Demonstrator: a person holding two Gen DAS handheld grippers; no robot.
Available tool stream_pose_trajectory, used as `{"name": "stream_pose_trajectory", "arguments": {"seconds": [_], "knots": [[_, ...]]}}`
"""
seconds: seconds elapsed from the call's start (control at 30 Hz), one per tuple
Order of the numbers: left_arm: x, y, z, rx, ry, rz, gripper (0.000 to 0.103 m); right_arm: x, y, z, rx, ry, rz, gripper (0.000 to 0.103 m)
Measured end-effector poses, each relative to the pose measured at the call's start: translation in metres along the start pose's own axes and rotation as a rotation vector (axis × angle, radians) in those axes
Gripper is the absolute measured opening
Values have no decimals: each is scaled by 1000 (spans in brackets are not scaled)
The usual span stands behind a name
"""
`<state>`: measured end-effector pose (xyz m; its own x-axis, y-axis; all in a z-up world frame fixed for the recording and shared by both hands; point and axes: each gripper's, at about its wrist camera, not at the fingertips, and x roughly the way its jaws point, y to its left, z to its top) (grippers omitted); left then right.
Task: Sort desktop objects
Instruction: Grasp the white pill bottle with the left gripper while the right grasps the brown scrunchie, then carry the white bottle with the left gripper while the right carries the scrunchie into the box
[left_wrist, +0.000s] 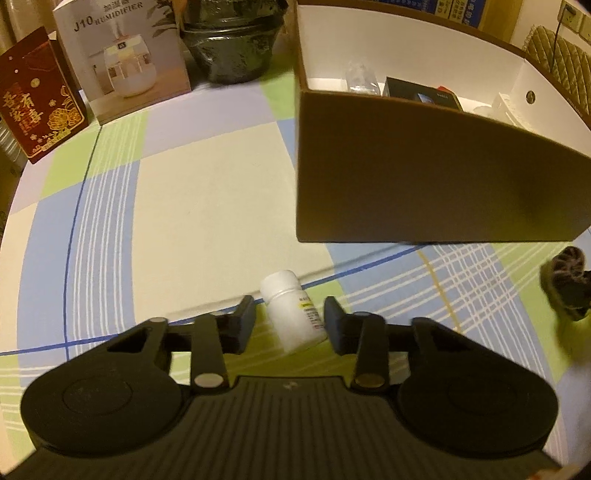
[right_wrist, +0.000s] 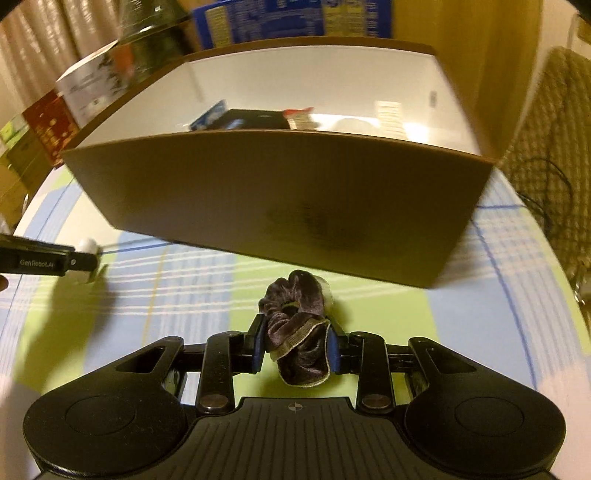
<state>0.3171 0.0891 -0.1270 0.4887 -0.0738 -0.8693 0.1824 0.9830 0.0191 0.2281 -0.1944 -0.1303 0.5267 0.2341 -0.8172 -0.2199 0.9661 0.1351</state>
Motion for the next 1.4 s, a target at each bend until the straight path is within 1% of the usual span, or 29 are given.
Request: {"name": "stream_pose_trajectory", "arguments": {"seconds": [0.07,0.3,0.6,0.83,0.97,1.1,1.23,1.4], "knots": [[0,-2,-1,6,1,-2,23,-6,-6,-2,17,-2,-6,29],[-16,-8,-10,23,-17,-7,23,-26,-18,-9,47,-13,-6,29],[-68,-11,-20,29,-79,-16,23,-62,-20,-8,25,-49,50,29],[-113,-27,-16,44,-169,-42,23,-95,-15,3,-6,-98,103,29],[-132,-44,-6,74,-222,-72,23,-106,-11,13,-23,-116,139,30],[-139,-65,9,105,-260,-111,23,-112,-6,26,-52,-143,156,30],[-140,-88,30,133,-290,-151,23,-112,-5,46,-69,-172,155,30],[-132,-111,56,162,-301,-186,23,-105,-6,72,-82,-196,148,30]]}}
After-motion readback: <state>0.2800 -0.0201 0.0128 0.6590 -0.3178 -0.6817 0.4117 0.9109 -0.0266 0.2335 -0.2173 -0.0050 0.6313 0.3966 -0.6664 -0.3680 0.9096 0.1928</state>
